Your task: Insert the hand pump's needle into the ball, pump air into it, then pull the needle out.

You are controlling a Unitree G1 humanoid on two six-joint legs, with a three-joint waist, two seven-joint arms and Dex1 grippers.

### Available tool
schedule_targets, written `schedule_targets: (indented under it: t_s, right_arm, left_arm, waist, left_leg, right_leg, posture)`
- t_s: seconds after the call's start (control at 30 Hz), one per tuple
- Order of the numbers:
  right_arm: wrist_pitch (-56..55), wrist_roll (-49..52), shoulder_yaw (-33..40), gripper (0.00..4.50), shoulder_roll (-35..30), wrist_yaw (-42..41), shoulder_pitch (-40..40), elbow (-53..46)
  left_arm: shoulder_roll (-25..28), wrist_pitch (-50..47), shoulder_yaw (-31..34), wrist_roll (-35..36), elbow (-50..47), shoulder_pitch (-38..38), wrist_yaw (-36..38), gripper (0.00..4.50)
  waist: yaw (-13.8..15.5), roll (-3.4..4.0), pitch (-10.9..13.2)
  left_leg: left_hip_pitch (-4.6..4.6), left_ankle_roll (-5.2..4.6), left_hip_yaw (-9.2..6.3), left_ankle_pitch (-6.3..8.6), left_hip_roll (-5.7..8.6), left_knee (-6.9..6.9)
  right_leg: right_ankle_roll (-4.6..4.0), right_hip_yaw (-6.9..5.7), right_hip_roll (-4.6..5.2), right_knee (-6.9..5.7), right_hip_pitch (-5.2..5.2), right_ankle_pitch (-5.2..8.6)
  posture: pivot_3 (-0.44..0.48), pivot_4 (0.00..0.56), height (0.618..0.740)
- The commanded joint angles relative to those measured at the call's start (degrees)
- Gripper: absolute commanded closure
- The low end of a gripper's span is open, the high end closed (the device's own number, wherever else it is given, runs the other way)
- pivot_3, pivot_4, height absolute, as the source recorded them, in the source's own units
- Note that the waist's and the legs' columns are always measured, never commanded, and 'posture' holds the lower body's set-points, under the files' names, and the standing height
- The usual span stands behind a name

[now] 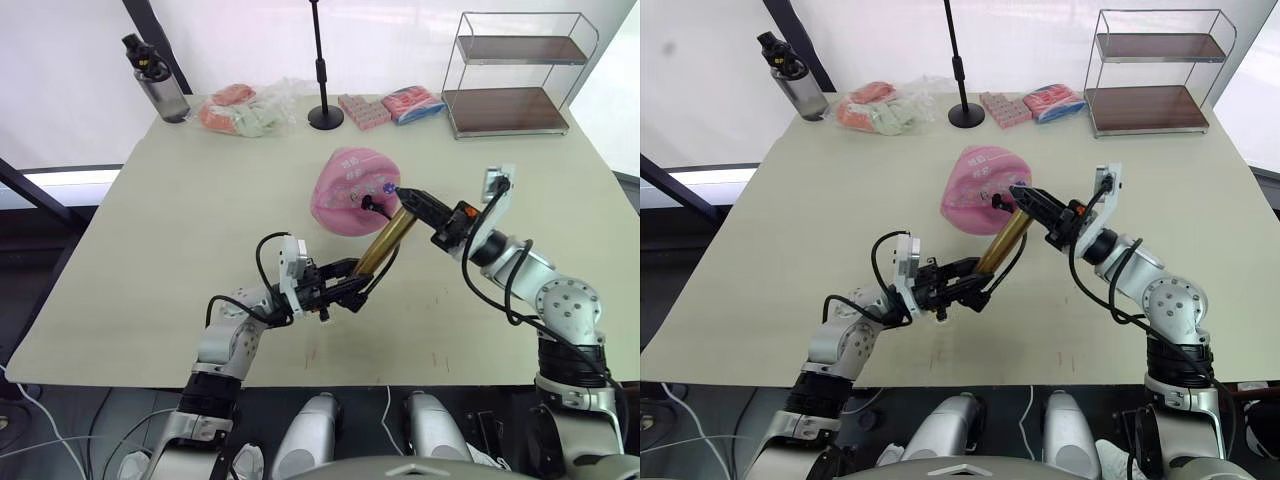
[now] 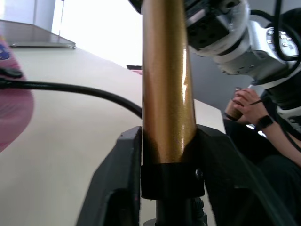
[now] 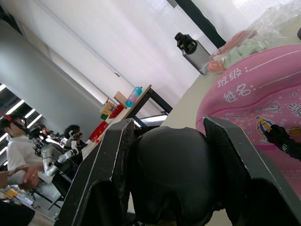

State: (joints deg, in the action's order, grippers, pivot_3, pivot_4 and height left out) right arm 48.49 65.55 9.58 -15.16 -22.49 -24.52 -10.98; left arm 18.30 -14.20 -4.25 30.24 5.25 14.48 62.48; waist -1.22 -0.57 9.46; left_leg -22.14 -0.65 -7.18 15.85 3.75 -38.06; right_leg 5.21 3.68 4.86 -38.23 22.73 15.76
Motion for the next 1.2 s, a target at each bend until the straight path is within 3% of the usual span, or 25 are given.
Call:
schedule_targets:
  t_s: [0.03,0.13,0.6,0.77,1.2]
  right_arm:
    - [-1.33,-1.07,-0.79,2.68,-0.4,-1.98,-1.4,-3.17]
    - [-2.24,-3.1,-1.74,2.68,-0.52,-3.2,-1.62,-3.97]
    - [-10.36,-18.6,-11.19,2.68,-10.54,-20.31,-6.91,-10.28]
    - [-10.56,-20.42,-13.63,2.68,-12.78,-24.93,-8.81,-11.74]
    - [-12.3,-24.68,-16.14,2.68,-13.34,-31.16,-11.14,-10.47]
  left_arm:
    - [0.3,-0.44,1.46,0.38,-0.25,0.77,-0.47,1.18]
    - [0.81,-0.6,1.25,0.23,-0.3,0.88,0.17,0.06]
    - [10.8,1.36,-3.61,-5.81,2.17,5.55,11.8,0.06]
    - [10.86,1.86,-5.23,-8.29,5.52,9.6,13.22,0.06]
    - [9.13,5.56,-10.81,-13.0,13.15,16.1,20.96,0.06]
  waist:
    - [-0.01,0.0,0.0]
    - [-0.01,0.0,0.0]
    - [-0.56,0.02,0.02]
    - [-0.81,0.02,0.02]
    - [-0.97,0.02,0.02]
  left_leg:
    - [0.0,0.0,0.0,0.0,0.0,0.0]
    - [0.0,0.0,0.0,0.0,0.0,0.0]
    - [-0.09,0.05,-0.16,-0.02,0.01,0.01]
    - [-0.68,0.24,-0.4,-0.14,0.03,-0.17]
    - [-0.75,0.25,-0.42,-0.15,0.04,-0.2]
  right_leg:
    - [0.0,0.0,0.0,0.0,0.0,0.0]
    - [0.0,-0.01,0.0,0.0,0.0,0.0]
    - [0.0,-0.19,0.01,0.11,0.0,0.0]
    - [-0.04,-0.48,0.03,0.12,0.44,-0.02]
    - [-0.04,-0.57,0.06,0.1,0.43,-0.03]
  posture:
    - [0.0,0.15,0.74]
    - [0.0,0.15,0.74]
    - [0.0,0.15,0.74]
    - [0.0,0.15,0.74]
    - [0.0,0.15,0.74]
